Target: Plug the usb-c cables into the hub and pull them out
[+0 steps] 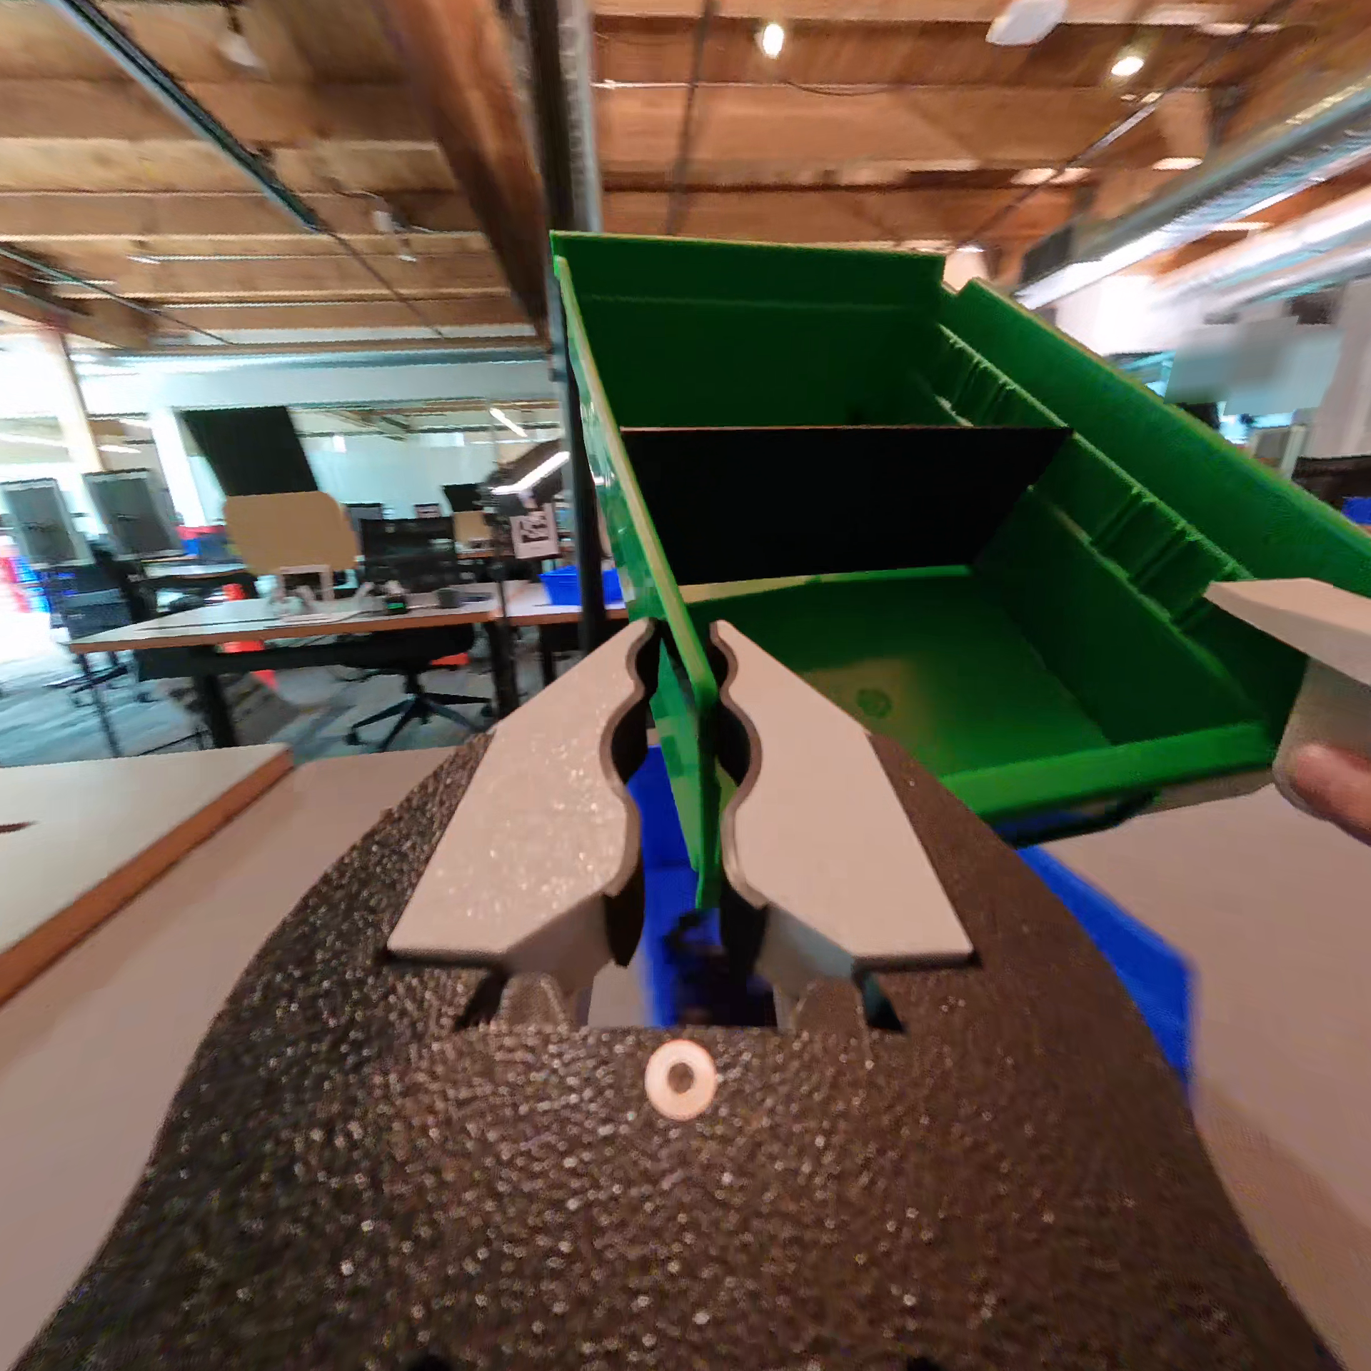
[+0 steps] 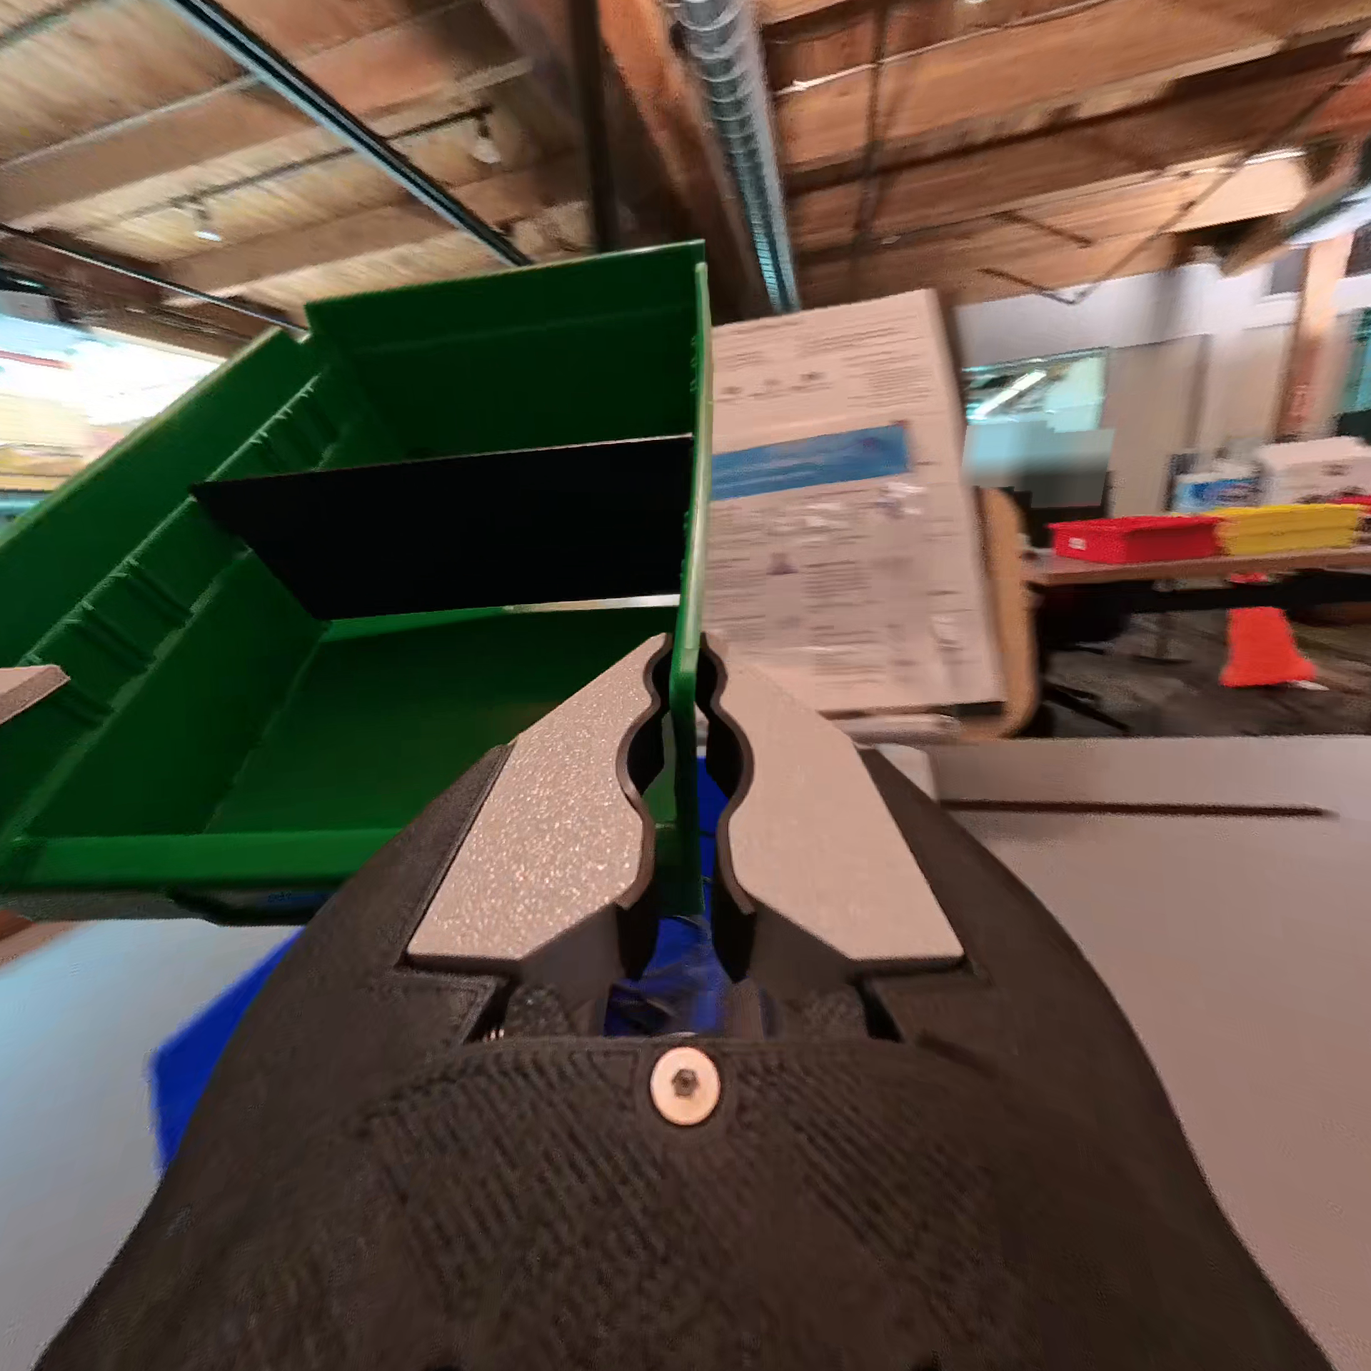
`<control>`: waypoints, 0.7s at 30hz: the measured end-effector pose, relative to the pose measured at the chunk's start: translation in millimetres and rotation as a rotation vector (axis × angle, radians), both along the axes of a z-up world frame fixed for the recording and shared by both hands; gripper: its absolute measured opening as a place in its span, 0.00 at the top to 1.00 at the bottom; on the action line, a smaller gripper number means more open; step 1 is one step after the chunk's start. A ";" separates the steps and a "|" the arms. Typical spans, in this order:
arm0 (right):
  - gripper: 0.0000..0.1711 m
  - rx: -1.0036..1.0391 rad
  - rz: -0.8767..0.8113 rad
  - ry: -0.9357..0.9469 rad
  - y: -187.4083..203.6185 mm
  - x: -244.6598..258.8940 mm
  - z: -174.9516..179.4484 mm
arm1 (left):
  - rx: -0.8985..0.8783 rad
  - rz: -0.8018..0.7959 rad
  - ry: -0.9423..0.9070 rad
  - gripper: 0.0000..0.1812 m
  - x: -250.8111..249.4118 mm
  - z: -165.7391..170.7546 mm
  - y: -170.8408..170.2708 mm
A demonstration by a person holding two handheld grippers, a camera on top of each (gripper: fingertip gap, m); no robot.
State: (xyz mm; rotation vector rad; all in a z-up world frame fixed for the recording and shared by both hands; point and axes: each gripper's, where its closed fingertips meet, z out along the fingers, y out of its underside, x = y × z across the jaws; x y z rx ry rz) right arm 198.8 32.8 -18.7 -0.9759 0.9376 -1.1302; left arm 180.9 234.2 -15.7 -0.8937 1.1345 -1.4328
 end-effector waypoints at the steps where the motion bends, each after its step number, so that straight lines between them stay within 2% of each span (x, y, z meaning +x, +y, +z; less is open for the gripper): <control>1: 0.99 0.003 -0.043 0.015 -28.4 -5.2 -2.3 | -0.002 -0.027 -0.003 0.95 1.7 0.3 -28.5; 6: 0.99 -0.017 -0.281 0.070 -164.0 -39.5 -6.9 | -0.095 -0.279 0.108 0.96 18.7 -9.6 -168.5; 9: 0.98 0.000 -0.347 0.148 -227.8 -47.7 -20.7 | -0.074 -0.368 0.169 0.95 28.0 -26.3 -240.7; 12: 0.99 -0.024 -0.364 0.273 -273.3 -42.1 -51.0 | -0.069 -0.403 0.256 0.91 35.8 -51.3 -293.3; 21: 0.98 -0.036 -0.401 0.531 -384.9 -31.8 -133.1 | 0.079 -0.493 0.518 0.85 40.9 -147.8 -408.6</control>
